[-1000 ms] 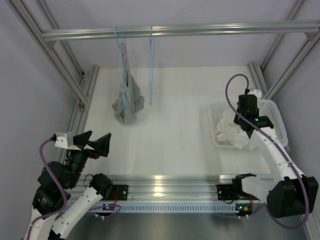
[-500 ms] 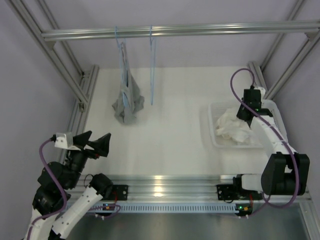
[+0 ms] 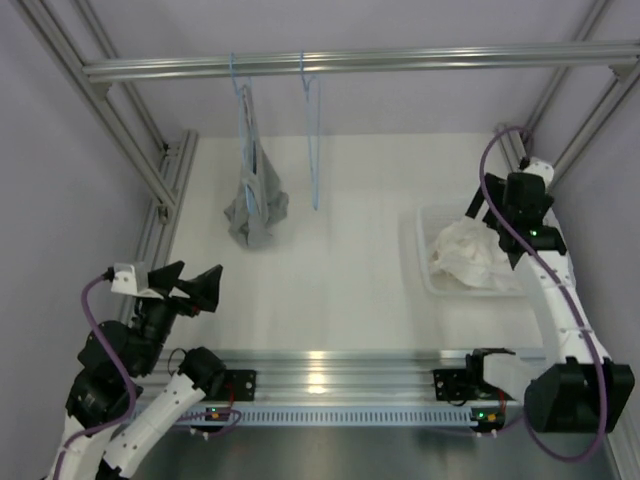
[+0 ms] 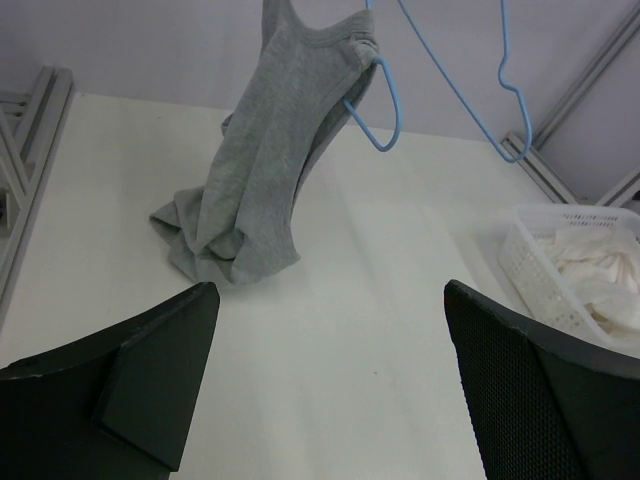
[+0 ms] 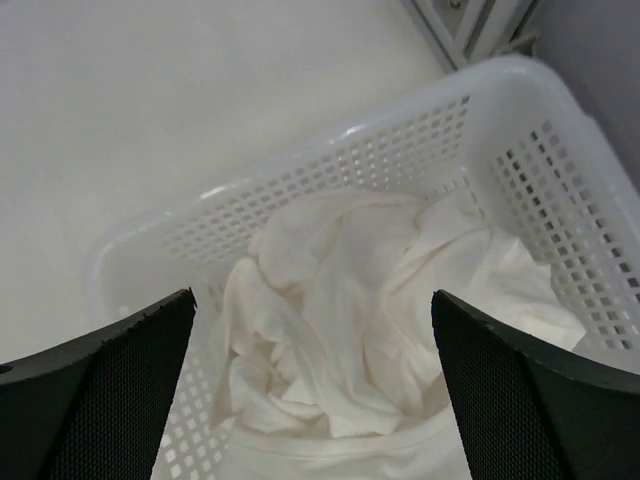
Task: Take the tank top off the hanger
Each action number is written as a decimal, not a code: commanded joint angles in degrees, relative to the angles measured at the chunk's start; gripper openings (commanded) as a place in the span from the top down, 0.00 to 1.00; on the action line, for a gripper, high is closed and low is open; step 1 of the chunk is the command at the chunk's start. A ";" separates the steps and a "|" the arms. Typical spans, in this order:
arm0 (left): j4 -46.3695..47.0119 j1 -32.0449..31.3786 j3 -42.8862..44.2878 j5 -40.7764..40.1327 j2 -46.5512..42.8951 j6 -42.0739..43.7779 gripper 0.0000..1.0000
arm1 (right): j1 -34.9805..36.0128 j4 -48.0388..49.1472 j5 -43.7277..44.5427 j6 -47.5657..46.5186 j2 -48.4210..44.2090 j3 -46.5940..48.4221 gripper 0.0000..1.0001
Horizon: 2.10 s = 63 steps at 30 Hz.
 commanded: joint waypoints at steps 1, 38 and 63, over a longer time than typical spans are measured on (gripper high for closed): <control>2.34 0.34 0.50 -1.77 2.74 -0.82 0.01 | 0.16 -3.02 -0.99 -0.86 -6.49 7.74 0.01; -4.78 18.54 1.47 -4.86 13.38 -4.52 0.01 | 26.26 -32.04 9.45 -9.74 -40.26 12.15 0.01; -1.26 18.53 -1.17 1.39 13.12 -1.97 0.01 | 26.18 -25.27 14.90 -11.06 -43.33 3.53 0.01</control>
